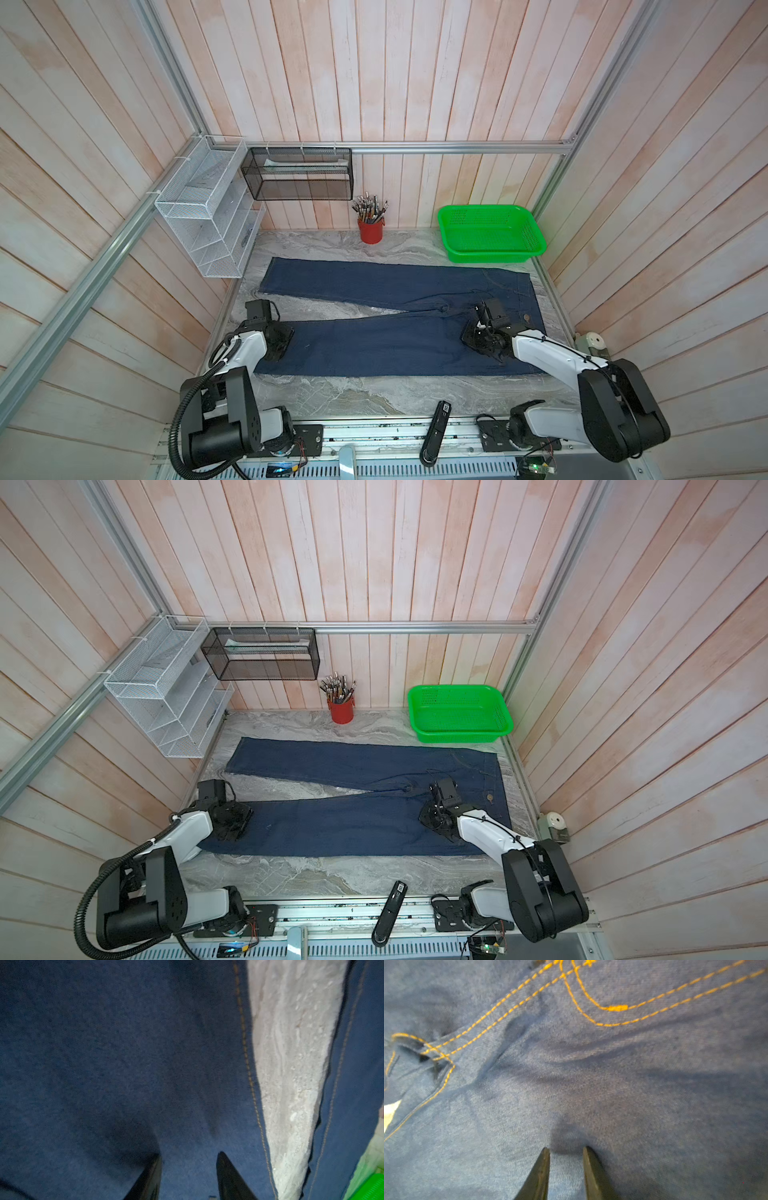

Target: Fold and stack the trousers

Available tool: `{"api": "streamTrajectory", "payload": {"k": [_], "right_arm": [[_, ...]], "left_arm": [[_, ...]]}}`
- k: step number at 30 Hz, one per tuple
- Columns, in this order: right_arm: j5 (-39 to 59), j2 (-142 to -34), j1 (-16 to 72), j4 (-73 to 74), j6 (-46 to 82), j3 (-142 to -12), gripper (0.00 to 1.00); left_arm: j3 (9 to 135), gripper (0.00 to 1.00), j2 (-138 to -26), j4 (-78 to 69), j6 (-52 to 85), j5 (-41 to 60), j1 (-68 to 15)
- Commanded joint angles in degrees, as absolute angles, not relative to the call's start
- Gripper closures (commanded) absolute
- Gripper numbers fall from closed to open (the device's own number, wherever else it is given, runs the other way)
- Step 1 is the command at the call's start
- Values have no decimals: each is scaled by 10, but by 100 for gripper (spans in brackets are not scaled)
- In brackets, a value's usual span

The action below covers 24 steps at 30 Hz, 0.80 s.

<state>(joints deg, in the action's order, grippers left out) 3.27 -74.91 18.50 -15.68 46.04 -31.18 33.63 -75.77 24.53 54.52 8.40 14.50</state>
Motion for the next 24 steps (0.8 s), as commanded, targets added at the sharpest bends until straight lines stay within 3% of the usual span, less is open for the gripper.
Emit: {"api": "streamTrajectory", "payload": {"k": [1, 9, 14, 24], "right_arm": [[-5, -769, 179, -262, 480, -294, 69], [-40, -655, 182, -390, 525, -281, 68], [-136, -597, 167, -426, 531, -348, 65], [-126, -709, -7, -318, 448, -371, 65]], "left_arm": [[323, 53, -785, 248, 515, 63, 164], [341, 53, -758, 290, 464, 56, 208], [342, 52, -746, 301, 450, 90, 208], [343, 50, -756, 295, 435, 102, 209]]}}
